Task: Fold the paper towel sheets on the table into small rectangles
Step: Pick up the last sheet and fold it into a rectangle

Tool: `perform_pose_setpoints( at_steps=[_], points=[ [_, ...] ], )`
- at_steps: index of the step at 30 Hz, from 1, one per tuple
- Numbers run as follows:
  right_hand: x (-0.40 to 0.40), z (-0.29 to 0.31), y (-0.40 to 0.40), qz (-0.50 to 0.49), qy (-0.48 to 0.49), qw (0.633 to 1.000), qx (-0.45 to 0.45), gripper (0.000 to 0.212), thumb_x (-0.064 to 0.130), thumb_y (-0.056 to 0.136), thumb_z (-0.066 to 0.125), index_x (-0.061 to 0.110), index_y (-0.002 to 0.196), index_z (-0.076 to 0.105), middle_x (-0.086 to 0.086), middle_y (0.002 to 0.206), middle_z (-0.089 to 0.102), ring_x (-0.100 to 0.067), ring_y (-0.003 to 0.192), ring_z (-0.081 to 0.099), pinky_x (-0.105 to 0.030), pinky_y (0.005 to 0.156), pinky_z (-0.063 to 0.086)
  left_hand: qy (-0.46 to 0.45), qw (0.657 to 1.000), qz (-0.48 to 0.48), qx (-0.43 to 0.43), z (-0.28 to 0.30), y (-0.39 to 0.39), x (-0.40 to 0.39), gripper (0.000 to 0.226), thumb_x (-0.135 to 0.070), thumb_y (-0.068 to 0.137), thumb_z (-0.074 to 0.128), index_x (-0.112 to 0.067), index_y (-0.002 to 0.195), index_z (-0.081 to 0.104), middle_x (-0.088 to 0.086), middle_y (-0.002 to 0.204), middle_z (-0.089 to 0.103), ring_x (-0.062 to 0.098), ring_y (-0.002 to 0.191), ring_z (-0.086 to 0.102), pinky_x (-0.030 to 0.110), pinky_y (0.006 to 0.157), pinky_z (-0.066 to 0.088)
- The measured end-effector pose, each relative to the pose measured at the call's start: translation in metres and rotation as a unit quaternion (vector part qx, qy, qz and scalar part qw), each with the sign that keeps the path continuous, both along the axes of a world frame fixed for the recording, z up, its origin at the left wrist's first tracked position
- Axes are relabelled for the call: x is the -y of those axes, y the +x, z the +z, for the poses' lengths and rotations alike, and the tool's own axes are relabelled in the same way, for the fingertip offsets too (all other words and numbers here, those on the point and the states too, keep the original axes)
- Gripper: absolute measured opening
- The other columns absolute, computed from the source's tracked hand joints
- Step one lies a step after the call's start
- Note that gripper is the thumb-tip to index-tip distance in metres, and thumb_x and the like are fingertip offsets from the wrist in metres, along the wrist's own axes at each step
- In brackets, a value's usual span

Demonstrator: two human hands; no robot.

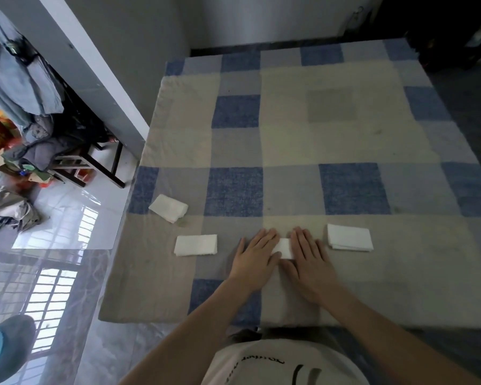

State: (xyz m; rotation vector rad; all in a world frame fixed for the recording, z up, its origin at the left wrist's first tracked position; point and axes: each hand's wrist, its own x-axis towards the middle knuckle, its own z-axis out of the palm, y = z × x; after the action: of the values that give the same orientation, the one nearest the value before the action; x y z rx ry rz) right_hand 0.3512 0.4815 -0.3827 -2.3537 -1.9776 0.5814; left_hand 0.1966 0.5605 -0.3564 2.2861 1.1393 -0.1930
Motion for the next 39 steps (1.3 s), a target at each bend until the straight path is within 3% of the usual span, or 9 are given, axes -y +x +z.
perform_pose_setpoints(
  at_steps=[5,7,10,13,17,20,27,33,39],
  points=[
    [-0.003,0.001,0.003,0.005,0.014,0.999,-0.031,0.075,0.053,0.097,-0.002,0.007,0.148,0.029,-0.01,0.155,0.027,-0.026,0.145,0.021,-0.042,0.118,0.009,0.064,0.995,0.061,0.041,0.001,0.013,-0.005,0.036,-0.03,0.091,0.055,-0.027,0.126,0.05,-0.008,0.137,0.042,0.016,0.129,0.034,0.036,0.111,0.023],
    [-0.007,0.004,0.007,0.005,0.028,0.999,-0.037,0.056,0.035,0.098,0.022,0.008,0.147,0.032,-0.01,0.155,0.028,-0.029,0.144,0.023,-0.044,0.115,0.019,0.059,0.995,0.065,0.044,0.002,0.015,-0.009,0.031,-0.03,0.088,0.059,-0.026,0.117,0.052,-0.007,0.127,0.043,0.017,0.119,0.036,0.034,0.104,0.028],
    [-0.018,0.012,0.012,-0.001,0.044,0.999,-0.03,0.048,0.014,0.084,0.061,0.007,0.13,0.05,-0.014,0.139,0.046,-0.035,0.128,0.045,-0.045,0.101,0.039,0.035,0.998,0.046,0.038,0.007,0.016,-0.017,0.026,-0.029,0.085,0.063,-0.024,0.108,0.051,-0.004,0.115,0.051,0.018,0.11,0.044,0.029,0.088,0.03],
    [-0.028,0.029,0.016,-0.008,0.02,0.999,-0.029,0.028,0.022,0.084,0.06,0.017,0.111,0.054,-0.005,0.118,0.053,-0.027,0.111,0.051,-0.039,0.089,0.041,-0.027,0.996,0.059,0.064,0.011,0.018,-0.02,0.025,-0.024,0.082,0.064,-0.022,0.103,0.049,-0.002,0.101,0.063,0.02,0.095,0.058,0.031,0.078,0.038],
    [-0.018,0.05,0.04,-0.039,0.015,0.983,-0.181,0.006,0.023,0.087,0.058,0.021,0.09,0.053,0.002,0.085,0.063,-0.018,0.076,0.059,-0.031,0.066,0.045,-0.116,0.975,0.098,0.163,0.015,0.017,-0.017,0.014,-0.02,0.083,0.068,-0.03,0.081,0.058,-0.01,0.076,0.06,-0.001,0.067,0.053,0.019,0.061,0.04],
    [-0.004,0.064,0.075,-0.094,0.014,0.955,-0.281,0.011,0.021,0.086,0.066,0.022,0.081,0.057,0.009,0.07,0.058,-0.007,0.062,0.052,-0.014,0.056,0.038,-0.153,0.956,0.126,0.216,0.018,0.032,-0.015,0.015,-0.025,0.083,0.071,-0.037,0.081,0.062,-0.013,0.07,0.059,0.0,0.065,0.052,0.02,0.062,0.04],
    [-0.005,0.062,0.159,-0.207,0.019,0.94,-0.27,0.014,0.02,0.08,0.074,0.019,0.087,0.061,0.003,0.078,0.064,-0.013,0.07,0.057,-0.023,0.062,0.04,-0.124,0.949,0.212,0.197,0.016,0.12,-0.006,0.017,-0.025,0.083,0.073,-0.025,0.073,0.059,-0.012,0.062,0.054,0.0,0.058,0.047,0.014,0.05,0.031],
    [-0.011,0.048,0.184,-0.185,-0.037,0.952,-0.24,0.021,0.025,0.083,0.071,0.021,0.095,0.054,0.0,0.083,0.062,-0.016,0.076,0.06,-0.035,0.072,0.052,-0.117,0.953,0.252,0.118,0.008,0.148,-0.001,0.021,-0.029,0.078,0.075,-0.024,0.092,0.06,-0.013,0.065,0.056,0.01,0.069,0.058,0.028,0.063,0.047],
    [-0.013,0.038,0.19,-0.133,-0.074,0.967,-0.203,0.023,0.029,0.084,0.066,0.021,0.102,0.055,-0.001,0.091,0.064,-0.021,0.084,0.061,-0.033,0.072,0.05,-0.1,0.954,0.256,0.119,0.0,0.152,0.004,0.025,-0.026,0.078,0.075,-0.027,0.093,0.055,-0.014,0.06,0.051,0.009,0.064,0.053,0.034,0.068,0.051]
  ],
)
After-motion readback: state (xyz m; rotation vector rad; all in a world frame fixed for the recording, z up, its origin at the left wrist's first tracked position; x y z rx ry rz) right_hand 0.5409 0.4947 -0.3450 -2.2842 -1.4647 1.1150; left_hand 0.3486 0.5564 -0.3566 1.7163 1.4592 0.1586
